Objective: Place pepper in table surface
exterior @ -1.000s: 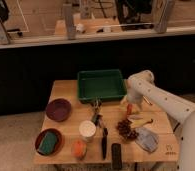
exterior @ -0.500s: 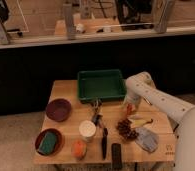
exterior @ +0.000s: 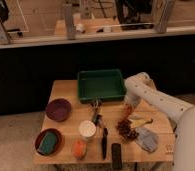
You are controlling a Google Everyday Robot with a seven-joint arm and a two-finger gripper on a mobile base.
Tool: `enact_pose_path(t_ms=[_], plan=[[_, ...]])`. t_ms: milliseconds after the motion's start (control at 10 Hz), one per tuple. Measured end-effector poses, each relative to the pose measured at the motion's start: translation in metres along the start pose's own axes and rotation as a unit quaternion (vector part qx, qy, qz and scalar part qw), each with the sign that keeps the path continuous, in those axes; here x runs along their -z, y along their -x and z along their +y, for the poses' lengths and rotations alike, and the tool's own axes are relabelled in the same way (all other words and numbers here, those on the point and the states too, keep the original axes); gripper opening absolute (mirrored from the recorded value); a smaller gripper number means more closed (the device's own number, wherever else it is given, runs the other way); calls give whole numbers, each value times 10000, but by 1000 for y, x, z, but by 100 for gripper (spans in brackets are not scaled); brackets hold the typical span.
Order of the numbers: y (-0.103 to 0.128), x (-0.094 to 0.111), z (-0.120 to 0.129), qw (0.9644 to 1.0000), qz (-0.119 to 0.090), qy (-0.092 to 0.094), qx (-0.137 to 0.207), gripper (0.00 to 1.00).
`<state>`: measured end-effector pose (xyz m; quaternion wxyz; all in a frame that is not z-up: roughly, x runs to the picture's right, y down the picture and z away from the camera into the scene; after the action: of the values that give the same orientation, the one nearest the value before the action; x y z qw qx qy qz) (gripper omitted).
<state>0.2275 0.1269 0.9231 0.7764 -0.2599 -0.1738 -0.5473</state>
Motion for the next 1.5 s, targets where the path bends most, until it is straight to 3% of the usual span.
enact_pose_path(t_ms=[100,300,700,800,1000,1200,1500], plan=[[1,5,2,10000,-7,-38,-42,3],[-1,31,2,9995,105,-292,-106,3],[10,126,4,9943,444,-971,-5,3],[18,155,6,9916,626,-1131,50,3],[33,189,13,9875,858,-1320,100,3],[42,202,8,9853,919,-1426,189,3],[52,188,4,9844,965,-1443,282,3]])
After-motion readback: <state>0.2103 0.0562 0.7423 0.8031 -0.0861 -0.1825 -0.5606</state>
